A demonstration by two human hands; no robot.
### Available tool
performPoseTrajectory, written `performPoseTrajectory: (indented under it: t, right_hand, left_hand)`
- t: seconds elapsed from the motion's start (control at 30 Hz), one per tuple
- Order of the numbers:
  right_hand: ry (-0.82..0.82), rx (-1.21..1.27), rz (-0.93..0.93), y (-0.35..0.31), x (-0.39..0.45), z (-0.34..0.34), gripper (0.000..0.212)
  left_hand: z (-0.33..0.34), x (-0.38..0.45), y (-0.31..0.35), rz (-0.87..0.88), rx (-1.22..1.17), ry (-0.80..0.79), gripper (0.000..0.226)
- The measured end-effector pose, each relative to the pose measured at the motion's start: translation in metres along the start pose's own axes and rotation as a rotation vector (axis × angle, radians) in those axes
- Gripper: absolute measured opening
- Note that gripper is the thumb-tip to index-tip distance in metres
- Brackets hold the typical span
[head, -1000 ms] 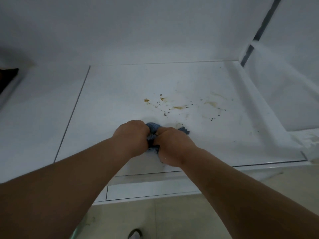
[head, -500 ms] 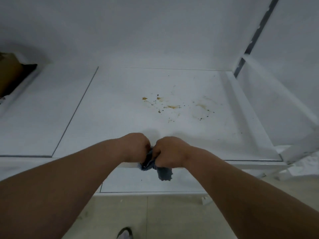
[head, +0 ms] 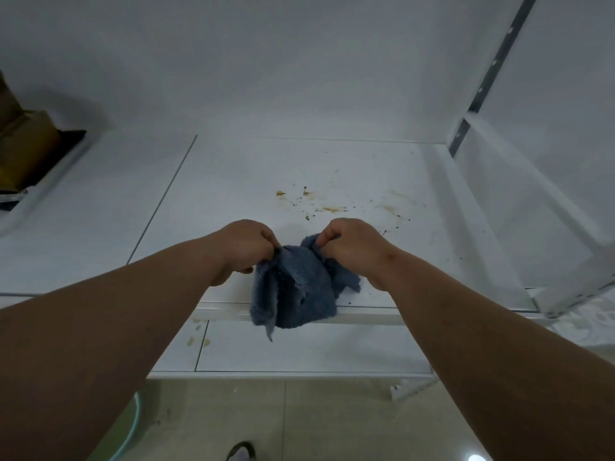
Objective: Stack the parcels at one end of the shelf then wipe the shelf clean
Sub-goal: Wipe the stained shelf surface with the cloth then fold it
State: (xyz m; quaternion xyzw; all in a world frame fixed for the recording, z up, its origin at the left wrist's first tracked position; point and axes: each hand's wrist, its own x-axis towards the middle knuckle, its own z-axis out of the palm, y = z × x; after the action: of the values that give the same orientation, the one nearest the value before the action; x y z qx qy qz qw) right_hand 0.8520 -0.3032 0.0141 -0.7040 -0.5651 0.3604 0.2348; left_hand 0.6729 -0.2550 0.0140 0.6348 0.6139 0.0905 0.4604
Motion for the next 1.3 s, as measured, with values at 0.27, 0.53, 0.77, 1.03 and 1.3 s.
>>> performPoseTrajectory:
  t: [0.27,0.53,0.77,1.03,1.3]
  right_hand:
    - [-0.05,0.089,0.062,0.004,0.001,-0.011,0.045]
    - [-0.079,-0.229,0.157,0.005,0.009,-0.012,0.038]
    - [0.168,-0.061,0.143,0.012,0.023,-0.014,0.024]
    - [0.429,0.038,0.16,0.011,0.038,-0.02,0.02]
    - [0.42,0.226,0.125,0.006,0.037,-0.014,0.024]
  left_hand:
    - [-0.001,-0.004,0.0,-0.131,-0.347,-0.094,0.026]
    - [-0.008,0.008,-0.004,-0.193,-0.362,-0.088,0.047]
    - [-0.019,0.021,-0.01,-0.122,-0.342,0.112,0.04]
    - [-0.028,0.022,-0.002,-0.088,-0.215,0.101,0.01]
    - [-0.032,0.026,-0.002,-0.007,0.093,0.035,0.022]
